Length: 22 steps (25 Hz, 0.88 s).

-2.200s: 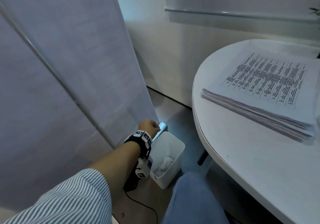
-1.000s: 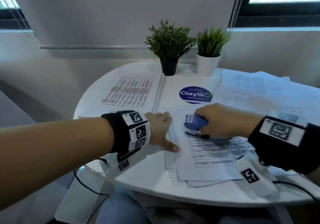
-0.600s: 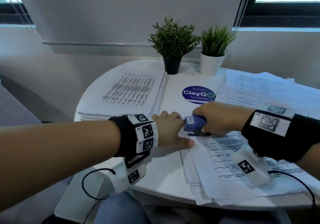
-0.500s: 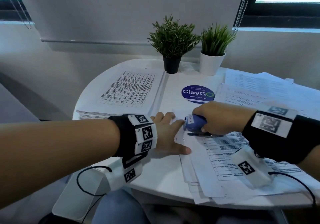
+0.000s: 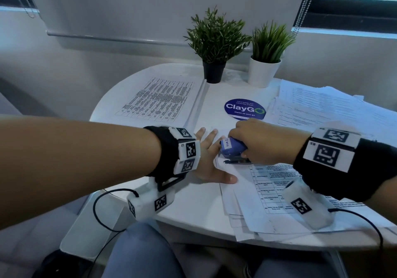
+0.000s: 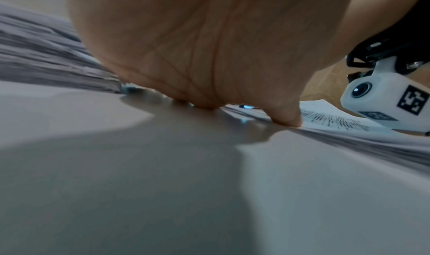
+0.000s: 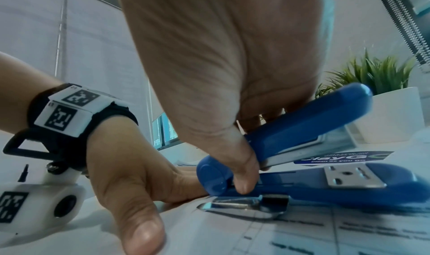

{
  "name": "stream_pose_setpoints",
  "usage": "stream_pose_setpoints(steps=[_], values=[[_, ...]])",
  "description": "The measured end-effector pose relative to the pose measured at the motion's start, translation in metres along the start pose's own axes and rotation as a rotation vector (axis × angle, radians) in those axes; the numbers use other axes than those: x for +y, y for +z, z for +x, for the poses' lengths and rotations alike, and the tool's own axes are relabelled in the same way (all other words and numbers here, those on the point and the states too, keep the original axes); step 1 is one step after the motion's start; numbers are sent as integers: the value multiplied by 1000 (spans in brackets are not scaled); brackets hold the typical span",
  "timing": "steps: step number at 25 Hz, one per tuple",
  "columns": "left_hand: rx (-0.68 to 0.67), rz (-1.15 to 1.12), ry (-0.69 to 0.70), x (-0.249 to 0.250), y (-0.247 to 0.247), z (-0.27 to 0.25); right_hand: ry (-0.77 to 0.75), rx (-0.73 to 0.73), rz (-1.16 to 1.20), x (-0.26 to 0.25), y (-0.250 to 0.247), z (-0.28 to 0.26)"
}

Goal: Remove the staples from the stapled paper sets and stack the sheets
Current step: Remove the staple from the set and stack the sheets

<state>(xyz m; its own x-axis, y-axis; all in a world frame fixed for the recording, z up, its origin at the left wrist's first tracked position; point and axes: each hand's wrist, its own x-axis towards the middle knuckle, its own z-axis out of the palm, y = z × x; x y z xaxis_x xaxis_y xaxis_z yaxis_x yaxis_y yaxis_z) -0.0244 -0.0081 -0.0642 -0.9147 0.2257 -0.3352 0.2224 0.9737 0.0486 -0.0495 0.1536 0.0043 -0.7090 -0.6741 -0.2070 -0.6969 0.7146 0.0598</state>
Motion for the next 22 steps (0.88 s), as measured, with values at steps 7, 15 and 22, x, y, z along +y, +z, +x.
stream_pose_setpoints(steps=[7,15,22], values=[[-38,58,7,8,-18,-9,8,-61,29,1,-1,3],[8,5,1,10,-13,-8,-16,-46,11,2,6,8],[-15,47,51,16,-24,-17,-112,110,55,6,19,7]])
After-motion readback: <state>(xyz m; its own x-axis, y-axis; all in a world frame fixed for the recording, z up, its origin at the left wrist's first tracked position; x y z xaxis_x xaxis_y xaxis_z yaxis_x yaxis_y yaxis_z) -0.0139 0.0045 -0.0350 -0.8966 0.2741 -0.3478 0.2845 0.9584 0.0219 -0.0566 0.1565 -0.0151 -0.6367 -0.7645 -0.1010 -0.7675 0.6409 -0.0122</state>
